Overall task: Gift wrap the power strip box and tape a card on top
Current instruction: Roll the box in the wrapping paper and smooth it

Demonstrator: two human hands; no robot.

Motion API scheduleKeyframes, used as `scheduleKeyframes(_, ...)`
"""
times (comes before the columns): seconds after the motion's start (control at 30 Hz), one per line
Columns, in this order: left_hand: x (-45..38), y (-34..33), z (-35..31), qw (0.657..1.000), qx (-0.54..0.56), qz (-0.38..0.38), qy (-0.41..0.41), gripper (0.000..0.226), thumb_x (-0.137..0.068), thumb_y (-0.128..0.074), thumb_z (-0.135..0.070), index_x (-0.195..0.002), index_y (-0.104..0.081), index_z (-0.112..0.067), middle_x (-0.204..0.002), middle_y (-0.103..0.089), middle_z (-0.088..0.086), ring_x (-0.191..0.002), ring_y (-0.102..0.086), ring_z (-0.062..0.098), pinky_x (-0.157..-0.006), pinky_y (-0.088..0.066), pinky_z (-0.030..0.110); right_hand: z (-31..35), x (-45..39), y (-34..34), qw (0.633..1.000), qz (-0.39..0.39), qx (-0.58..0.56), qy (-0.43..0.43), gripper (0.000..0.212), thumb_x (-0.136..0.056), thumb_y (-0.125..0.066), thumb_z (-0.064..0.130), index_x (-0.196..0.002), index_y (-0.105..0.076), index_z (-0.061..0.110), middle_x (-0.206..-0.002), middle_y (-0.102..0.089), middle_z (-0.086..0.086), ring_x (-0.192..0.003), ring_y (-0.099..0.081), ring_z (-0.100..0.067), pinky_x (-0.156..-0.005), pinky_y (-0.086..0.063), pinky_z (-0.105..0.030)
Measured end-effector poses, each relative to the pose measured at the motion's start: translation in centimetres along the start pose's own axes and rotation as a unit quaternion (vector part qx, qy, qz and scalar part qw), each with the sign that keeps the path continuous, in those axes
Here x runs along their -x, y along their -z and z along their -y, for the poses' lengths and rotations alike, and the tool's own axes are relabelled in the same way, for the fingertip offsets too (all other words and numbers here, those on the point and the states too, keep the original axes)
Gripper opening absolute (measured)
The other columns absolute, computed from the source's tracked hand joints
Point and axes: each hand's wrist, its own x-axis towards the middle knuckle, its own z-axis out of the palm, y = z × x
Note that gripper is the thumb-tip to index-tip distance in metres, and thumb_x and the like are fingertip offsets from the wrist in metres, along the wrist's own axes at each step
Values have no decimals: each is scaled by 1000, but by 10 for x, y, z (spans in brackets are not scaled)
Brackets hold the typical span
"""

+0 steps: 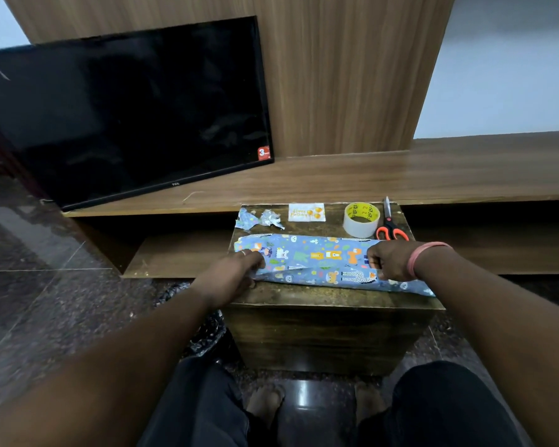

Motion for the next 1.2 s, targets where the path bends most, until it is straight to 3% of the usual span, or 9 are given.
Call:
scheduleKeyframes(0.1, -1, 2, 2, 998, -47, -46, 2, 22, -85, -61, -13, -102, -62, -27, -90, -72, -2, -85, -65, 28, -74, -47, 35, 0, -1, 0, 1000, -1, 1, 1, 24, -89, -64, 8, -79, -52, 25, -114, -68, -6, -115, -61, -26, -88, -50, -33)
scheduleKeyframes(0.2, 5, 5, 8, 994, -86, -73, 0, 3, -89, -64, -22, -89, -64, -25, -77, -70, 0, -74, -64, 31, -67, -41, 34, -2, -1, -1, 1000, -7, -2, 1, 23, -88, -65, 8, -78, -52, 24, -113, -68, -5, -117, -61, -26, -92, -53, -36)
scheduleKeyframes(0.3, 18, -1, 8, 984, -114, -134, -37, 13, -88, -56, -32, -84, -65, -25, -71, -68, -3, -70, -64, 26, -61, -33, 28, -2, 0, -1, 1000, -10, 3, 5, 24, -88, -65, 9, -76, -51, 25, -112, -68, -4, -118, -61, -26, -95, -53, -37)
scheduleKeyframes(0.47, 34, -24, 11, 966, -150, -210, -32, 19, -94, -56, -40, -93, -71, -29, -93, -71, -12, -94, -56, 22, -74, -39, 38, 3, 3, 1, 1000, -3, 24, 4, 25, -90, -64, 10, -77, -49, 26, -105, -64, 0, -107, -61, -23, -87, -49, -32)
scheduleKeyframes(0.7, 29, -29, -1, 970, -177, -168, -1, 18, -84, -72, -47, -94, -69, -33, -108, -62, -8, -99, -53, 25, -77, -34, 38, 6, 5, 3, 999, 2, 43, 0, 25, -90, -62, 11, -78, -49, 27, -102, -63, 0, -95, -59, -21, -81, -48, -30)
scheduleKeyframes(0.8, 27, -27, 0, 962, -214, -166, 27, 18, -82, -64, -45, -80, -71, -29, -93, -63, -4, -88, -56, 28, -72, -37, 38, 6, 6, 3, 999, 7, 43, -2, 25, -90, -62, 12, -78, -49, 28, -101, -62, 2, -96, -59, -20, -78, -46, -29)
scheduleKeyframes(0.93, 29, -27, 9, 961, -238, -122, 78, 47, -89, -44, -58, -73, -75, -26, -79, -67, -4, -83, -61, 27, -70, -42, 37, 7, 5, 4, 999, 14, 40, -2, 26, -91, -63, 12, -78, -47, 29, -99, -59, 2, -94, -56, -19, -80, -46, -29)
scheduleKeyframes(1.1, 28, -12, 13, 975, -164, -130, 71, 45, -78, -61, -75, -88, -55, -31, -95, -58, -7, -93, -53, 22, -77, -40, 37, 8, 3, 6, 999, 24, 32, -8, 25, -91, -64, 12, -79, -49, 28, -92, -57, 5, -93, -57, -19, -82, -48, -30)
scheduleKeyframes(1.2, 21, -8, 0, 987, -103, -110, 60, 46, -81, -54, -79, -95, -53, -35, -110, -55, -11, -102, -49, 17, -83, -37, 37, 8, 3, 7, 999, 26, 35, -6, 25, -90, -64, 12, -78, -50, 28, -89, -55, 8, -92, -56, -18, -77, -45, -28)
